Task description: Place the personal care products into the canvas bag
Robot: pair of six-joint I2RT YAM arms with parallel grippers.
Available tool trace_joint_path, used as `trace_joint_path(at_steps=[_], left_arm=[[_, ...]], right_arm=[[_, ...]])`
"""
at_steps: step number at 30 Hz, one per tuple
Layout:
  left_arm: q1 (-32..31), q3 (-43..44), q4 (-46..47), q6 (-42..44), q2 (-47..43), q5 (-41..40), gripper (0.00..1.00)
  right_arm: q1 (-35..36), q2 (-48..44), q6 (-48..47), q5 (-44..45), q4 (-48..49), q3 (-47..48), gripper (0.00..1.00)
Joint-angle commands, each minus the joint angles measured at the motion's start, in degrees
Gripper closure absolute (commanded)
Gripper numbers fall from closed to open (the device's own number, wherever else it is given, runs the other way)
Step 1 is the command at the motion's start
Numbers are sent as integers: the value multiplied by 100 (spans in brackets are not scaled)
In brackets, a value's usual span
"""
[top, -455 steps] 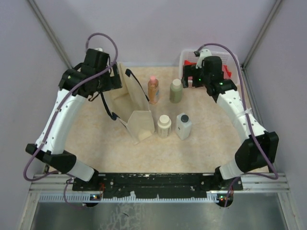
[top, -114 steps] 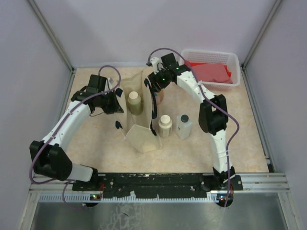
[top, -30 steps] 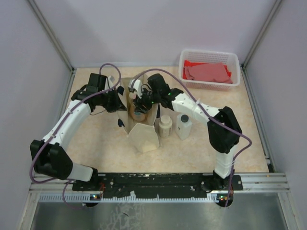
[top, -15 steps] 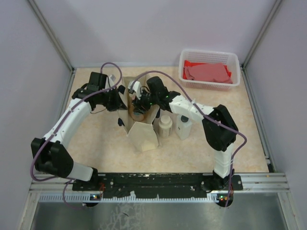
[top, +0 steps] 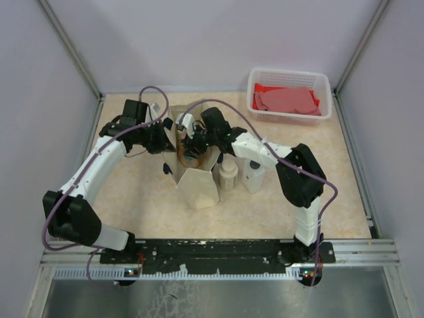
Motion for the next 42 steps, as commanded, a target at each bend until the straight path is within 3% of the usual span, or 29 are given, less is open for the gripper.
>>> trace_joint_path(at_steps=[1,9,12,23,33,42], left_arm=[[-23,174,88,60,23,86,95],[-24,183,90,69,32,59,95],[-24,203,95,74,34,53,95],[-15,244,62,110,91,27,95],[-18,371,-63,264,245,45,94],[-18,489,-161,388,326,10,94]], right_arm=[[24,-230,-62,373,524,262,47],[24,-633,160,622,233,281,20],[28,-882,329,638,138,337,15],[-136,-2498,743,1064,-451,350,7],[-650,-3069,1248,3410,-2702,616,1],[-860,-3432,1377,3322,-3948,-36,1]])
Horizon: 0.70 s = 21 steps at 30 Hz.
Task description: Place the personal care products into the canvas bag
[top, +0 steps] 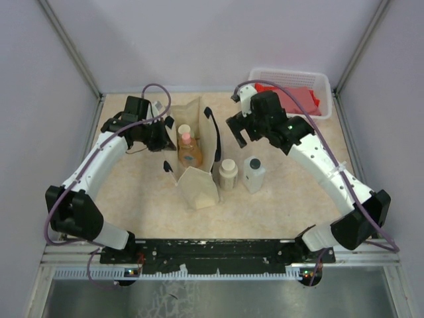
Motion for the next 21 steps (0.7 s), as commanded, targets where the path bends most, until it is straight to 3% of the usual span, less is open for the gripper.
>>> trace_joint_path(at_steps=[1,6,21], left_arm=[[-21,234,8,183,85,-25,94],[-17,267,6,198,78,-29,94],[-19,124,-131,151,-73,-132,94]], right_arm=[[-28,-373,84,-75,-739,-133,1],[-80,-268,58,-909,-1084,-231,1],[-102,205,-118,-974,-1616,-491,1]])
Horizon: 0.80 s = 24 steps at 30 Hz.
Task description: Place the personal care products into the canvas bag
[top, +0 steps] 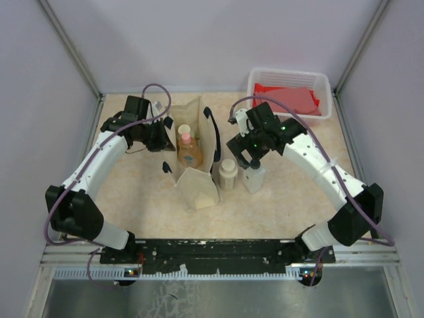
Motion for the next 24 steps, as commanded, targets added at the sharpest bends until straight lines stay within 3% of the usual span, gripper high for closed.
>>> trace_joint_path(at_steps=[1,10,24], left_arm=[[-23,8,53,34,-106,-58,94],[-14,28,78,35,-51,-61,94],[-16,198,107,70,86,-27,94]], right_arm=[[-47,95,-95,2,-8,-165,1],[-117,282,27,-158,113,-612,1],[-129,531,21,-259,387,-937,13]])
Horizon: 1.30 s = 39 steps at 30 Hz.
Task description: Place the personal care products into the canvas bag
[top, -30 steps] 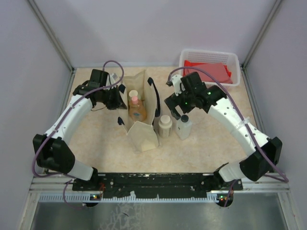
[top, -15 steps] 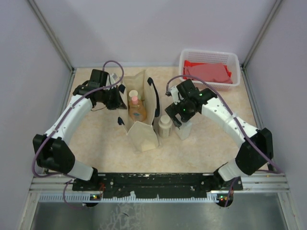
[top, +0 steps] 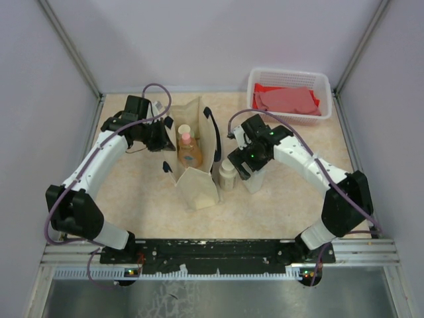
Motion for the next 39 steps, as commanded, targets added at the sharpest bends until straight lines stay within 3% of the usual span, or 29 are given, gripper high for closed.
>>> trace_joint_path(at_steps=[1,8,15,21,25,33,39], left_arm=[[-16,174,108,64,61,-27,94],[-14,156,107,62,44,-48,94],[-16,165,109,51,45,-43,94],[-16,165,109,34,35,-31,94],[-16,148,113,18,10,-46,94],[-15,77,108,-8,-39,-62,94],[-16,94,301,-1,-15,-56,94]], right_arm=[[-54,71,-3,-43,165,-20,14],[-54,124,-37,-19,145,1,20],[-54,146,-56,106,136,6,60],[-55,57,-53,446,149,35,83],[-90,-5,6,1138,219,200,100],[-690,-106,-195,2025,586,1595,100],[-691,-315,-551,1456,1549,2764,100]])
